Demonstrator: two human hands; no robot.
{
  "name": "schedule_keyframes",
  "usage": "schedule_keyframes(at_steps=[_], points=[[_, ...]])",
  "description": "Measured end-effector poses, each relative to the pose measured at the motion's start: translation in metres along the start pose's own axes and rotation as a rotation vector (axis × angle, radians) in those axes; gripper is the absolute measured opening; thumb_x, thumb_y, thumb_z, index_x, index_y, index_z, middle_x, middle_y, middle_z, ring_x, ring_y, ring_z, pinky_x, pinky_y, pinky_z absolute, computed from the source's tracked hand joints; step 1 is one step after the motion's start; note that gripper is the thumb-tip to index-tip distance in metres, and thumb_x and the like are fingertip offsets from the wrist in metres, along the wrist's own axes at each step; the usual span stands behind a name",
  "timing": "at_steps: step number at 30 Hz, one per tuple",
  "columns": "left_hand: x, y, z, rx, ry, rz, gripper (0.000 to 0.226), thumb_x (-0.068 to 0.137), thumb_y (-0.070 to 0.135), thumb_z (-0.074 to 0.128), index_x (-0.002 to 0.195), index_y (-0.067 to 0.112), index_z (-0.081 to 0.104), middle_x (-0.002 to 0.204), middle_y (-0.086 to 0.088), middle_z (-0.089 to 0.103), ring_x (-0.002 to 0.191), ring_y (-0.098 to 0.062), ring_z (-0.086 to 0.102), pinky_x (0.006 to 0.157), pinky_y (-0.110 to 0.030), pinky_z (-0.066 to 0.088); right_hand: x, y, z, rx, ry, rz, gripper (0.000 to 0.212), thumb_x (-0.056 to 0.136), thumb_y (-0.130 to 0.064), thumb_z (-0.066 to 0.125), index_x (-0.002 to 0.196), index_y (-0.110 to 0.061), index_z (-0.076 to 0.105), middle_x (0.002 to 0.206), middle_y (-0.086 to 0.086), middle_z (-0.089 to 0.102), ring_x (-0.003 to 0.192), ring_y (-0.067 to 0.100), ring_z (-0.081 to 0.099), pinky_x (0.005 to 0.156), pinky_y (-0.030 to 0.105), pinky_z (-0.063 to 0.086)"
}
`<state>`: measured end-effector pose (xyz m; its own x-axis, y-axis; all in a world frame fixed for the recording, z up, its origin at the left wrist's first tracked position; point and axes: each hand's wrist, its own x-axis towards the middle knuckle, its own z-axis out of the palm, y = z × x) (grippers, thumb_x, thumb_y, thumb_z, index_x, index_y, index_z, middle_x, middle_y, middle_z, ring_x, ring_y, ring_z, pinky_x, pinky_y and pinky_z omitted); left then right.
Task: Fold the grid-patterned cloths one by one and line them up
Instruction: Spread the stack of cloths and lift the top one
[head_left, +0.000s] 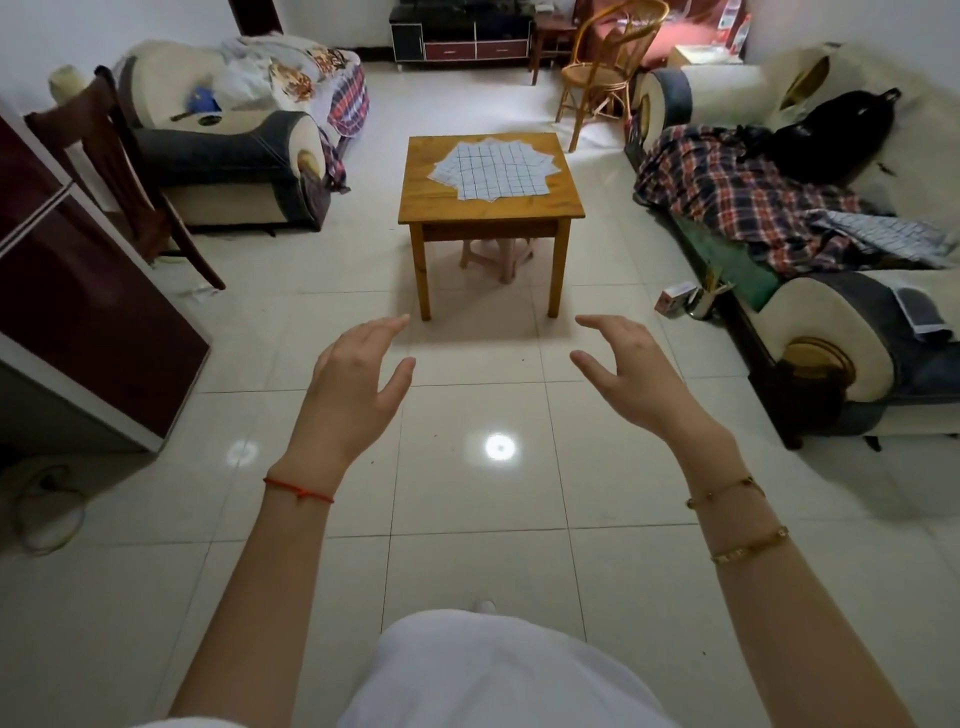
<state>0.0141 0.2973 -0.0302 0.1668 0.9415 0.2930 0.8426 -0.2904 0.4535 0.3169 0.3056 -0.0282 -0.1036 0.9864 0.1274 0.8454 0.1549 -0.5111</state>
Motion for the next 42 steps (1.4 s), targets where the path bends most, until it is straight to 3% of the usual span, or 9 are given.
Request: schedule_keyframes(at_steps=[13,28,33,42], points=[[0.184,-0.044,0.055,0.014,-0.087,-0.01,0.047,0.098,0.032,0.05,0.143,0.024,0.041,0.142,0.003,0.049,0.133,-0.013,0.042,0.111,-0.046,0.037,0.17,0.064,0.017,0.042,0.002,0.066,0.049,0.095,-0.039,0.05,0.14,-0.022,0.041,0.141,-0.003,0.046,0.133,0.014,0.036,0.112,0.039,0.032],[0.459,-0.067,0.133,0.022,-0.044,-0.082,0.048,0.097,0.031,0.051,0.143,0.025,0.041,0.141,0.004,0.05,0.132,-0.013,0.043,0.109,-0.045,0.04,0.464,0.161,-0.006,0.054,0.006,-0.002,0.045,0.095,-0.037,0.052,0.136,-0.021,0.045,0.136,-0.002,0.051,0.129,0.013,0.04,0.107,0.032,0.033],[0.524,-0.091,0.148,0.027,-0.033,-0.12,0.048,0.097,0.031,0.052,0.144,0.024,0.041,0.142,0.003,0.05,0.132,-0.013,0.043,0.109,-0.043,0.04,0.544,0.172,-0.002,0.053,0.001,-0.028,0.044,0.095,-0.035,0.053,0.135,-0.019,0.047,0.135,-0.002,0.052,0.127,0.013,0.042,0.105,0.028,0.032],[0.654,-0.157,0.189,0.007,-0.043,-0.168,0.048,0.097,0.033,0.052,0.143,0.026,0.041,0.141,0.004,0.05,0.131,-0.014,0.045,0.108,-0.048,0.041,0.694,0.188,0.04,0.071,-0.055,-0.041,0.043,0.094,-0.032,0.054,0.134,-0.017,0.049,0.133,-0.001,0.053,0.126,0.014,0.044,0.107,0.033,0.038]])
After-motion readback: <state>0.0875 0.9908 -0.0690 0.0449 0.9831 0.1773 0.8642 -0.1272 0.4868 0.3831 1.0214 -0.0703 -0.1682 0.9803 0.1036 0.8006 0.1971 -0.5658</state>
